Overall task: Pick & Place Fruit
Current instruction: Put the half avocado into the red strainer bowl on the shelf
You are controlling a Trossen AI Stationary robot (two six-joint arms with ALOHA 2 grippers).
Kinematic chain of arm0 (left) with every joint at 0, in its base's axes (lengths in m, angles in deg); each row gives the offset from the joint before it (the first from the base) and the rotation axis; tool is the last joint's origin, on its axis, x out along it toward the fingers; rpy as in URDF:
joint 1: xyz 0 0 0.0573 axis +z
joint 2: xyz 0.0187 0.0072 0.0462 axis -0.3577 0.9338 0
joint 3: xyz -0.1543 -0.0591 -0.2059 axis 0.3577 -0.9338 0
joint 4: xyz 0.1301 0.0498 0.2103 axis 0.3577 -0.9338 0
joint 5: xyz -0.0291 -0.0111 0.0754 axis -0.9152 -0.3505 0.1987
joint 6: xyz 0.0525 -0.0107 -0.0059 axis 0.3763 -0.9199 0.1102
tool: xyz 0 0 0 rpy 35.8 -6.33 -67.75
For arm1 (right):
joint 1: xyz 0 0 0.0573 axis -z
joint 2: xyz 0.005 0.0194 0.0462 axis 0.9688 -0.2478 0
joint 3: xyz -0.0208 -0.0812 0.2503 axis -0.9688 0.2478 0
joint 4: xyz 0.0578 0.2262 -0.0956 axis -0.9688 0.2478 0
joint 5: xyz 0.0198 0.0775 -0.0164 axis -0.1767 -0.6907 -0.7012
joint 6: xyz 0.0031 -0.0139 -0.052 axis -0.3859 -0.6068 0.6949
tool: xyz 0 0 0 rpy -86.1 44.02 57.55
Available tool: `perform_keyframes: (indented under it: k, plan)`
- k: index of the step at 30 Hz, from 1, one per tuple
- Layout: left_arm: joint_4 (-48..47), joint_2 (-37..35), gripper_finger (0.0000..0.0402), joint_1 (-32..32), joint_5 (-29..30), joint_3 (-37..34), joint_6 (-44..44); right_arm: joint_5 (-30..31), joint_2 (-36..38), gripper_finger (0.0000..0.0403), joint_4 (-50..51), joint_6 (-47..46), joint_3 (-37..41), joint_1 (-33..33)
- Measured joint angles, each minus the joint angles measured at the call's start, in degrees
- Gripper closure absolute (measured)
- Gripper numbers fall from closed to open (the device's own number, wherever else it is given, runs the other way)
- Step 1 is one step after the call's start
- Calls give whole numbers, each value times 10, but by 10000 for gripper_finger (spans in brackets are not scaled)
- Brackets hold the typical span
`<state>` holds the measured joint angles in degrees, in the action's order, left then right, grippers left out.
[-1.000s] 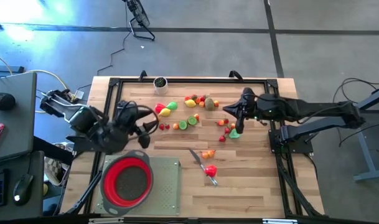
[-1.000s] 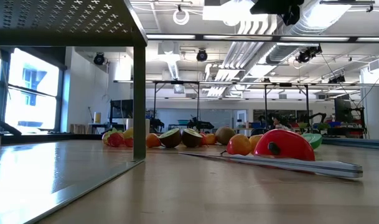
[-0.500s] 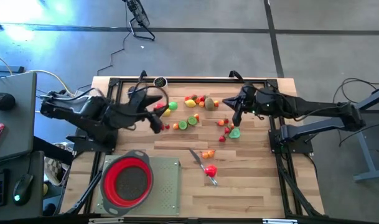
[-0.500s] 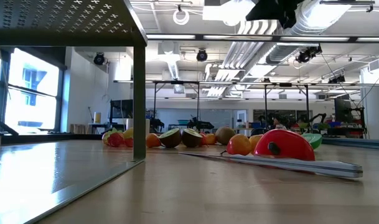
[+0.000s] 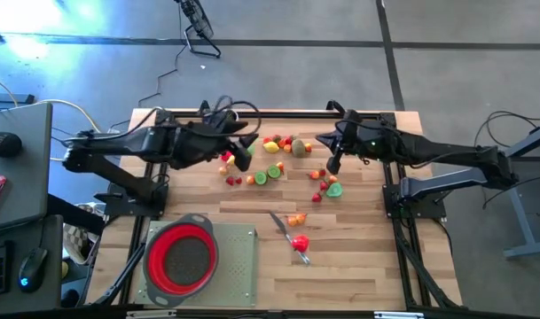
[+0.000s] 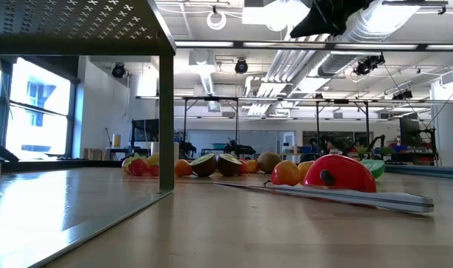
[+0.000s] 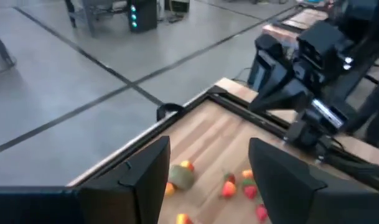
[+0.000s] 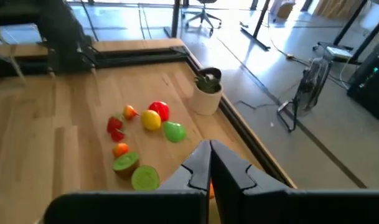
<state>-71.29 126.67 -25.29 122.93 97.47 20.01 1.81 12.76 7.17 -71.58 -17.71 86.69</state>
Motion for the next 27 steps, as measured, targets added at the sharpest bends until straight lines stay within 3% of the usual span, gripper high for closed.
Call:
perform_keyframes:
  k: [4,9,16,20,24,27]
  plan:
    - [57,0,203,18,-30,-50,1,-1,-24,401,-1,-7,0,14]
    - [104,-7,243,34,-74,-92,19,-3,-52,401,16,-82,0,33]
    - [98,-30,310,59,-86,-110,60,-24,-62,401,113,-200,0,64]
    - [102,-40,342,96,-120,-114,61,-29,-62,401,180,-279,0,75]
    - [100,-39,364,129,-155,-114,59,-39,-62,401,260,-274,0,75]
    - [100,-39,373,147,-178,-114,57,-85,-62,401,317,-257,0,75]
